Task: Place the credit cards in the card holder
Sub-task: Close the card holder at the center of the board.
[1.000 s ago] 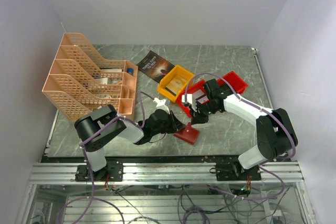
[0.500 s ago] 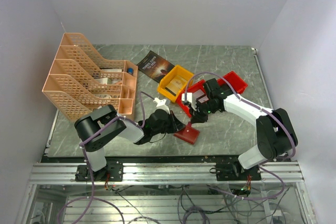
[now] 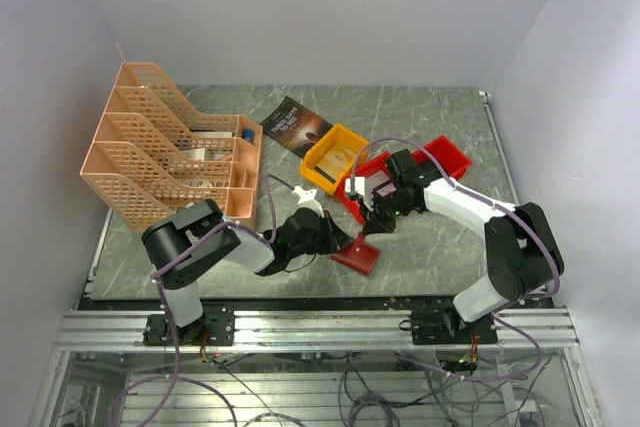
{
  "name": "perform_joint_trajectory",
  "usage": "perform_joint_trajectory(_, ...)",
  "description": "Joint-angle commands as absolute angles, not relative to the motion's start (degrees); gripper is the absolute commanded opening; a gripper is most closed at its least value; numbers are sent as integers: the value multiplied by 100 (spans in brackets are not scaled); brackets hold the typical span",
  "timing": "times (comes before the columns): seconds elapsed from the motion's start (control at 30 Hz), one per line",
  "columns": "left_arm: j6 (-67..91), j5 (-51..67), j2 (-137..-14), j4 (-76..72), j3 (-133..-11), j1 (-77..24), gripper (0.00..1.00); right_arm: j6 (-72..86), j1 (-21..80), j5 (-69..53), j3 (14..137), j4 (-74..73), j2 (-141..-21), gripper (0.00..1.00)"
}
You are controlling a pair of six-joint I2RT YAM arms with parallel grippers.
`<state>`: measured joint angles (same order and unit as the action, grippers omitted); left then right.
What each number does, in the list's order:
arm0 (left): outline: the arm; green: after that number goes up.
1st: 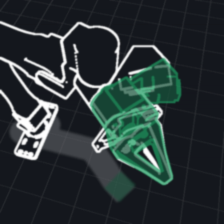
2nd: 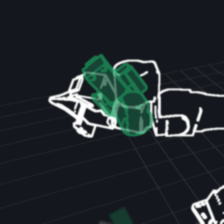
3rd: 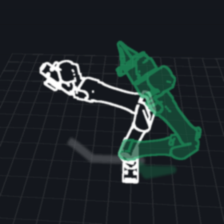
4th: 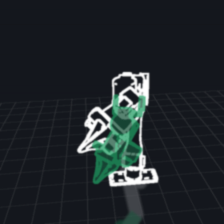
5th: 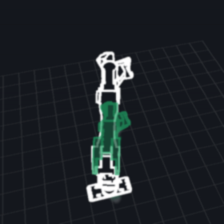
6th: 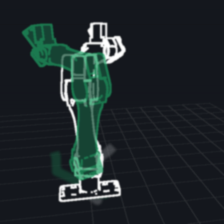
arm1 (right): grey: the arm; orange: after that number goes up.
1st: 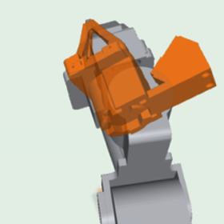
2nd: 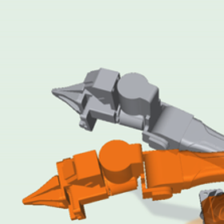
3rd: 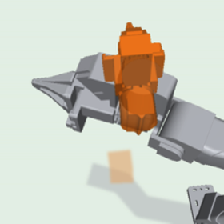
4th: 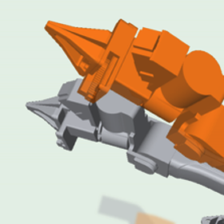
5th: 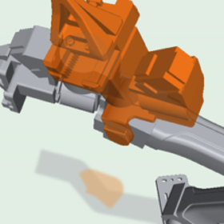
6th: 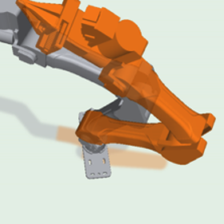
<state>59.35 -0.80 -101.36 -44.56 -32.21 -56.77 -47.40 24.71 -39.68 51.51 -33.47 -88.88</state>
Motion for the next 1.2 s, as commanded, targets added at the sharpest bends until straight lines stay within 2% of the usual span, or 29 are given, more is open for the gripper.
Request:
perform_joint_trajectory(0.0, 5815, 71, -10152, -4271, -3309, -5706, 7, -4847, 2461, -4075, 5275, -3421, -8796, 0)
perform_joint_trajectory(0.37, 5782, 103, -10163, -4210, -3373, -5708, 7, -5451, 2549, -4249, 5086, -3681, -8470, 0)
perform_joint_trajectory(0.8, 5794, 145, -10087, -4384, -3312, -5716, 7, -5631, 3066, -3816, 4906, -3616, -8554, 0)
perform_joint_trajectory(1.0, 5711, 153, -9611, -4198, -3296, -5714, 13, -5651, 3118, -3810, 4858, -3628, -8567, 0)
perform_joint_trajectory(1.17, 5709, 241, -9387, -4066, -3267, -5766, 13, -5667, 3137, -3769, 4860, -3641, -8604, 0)
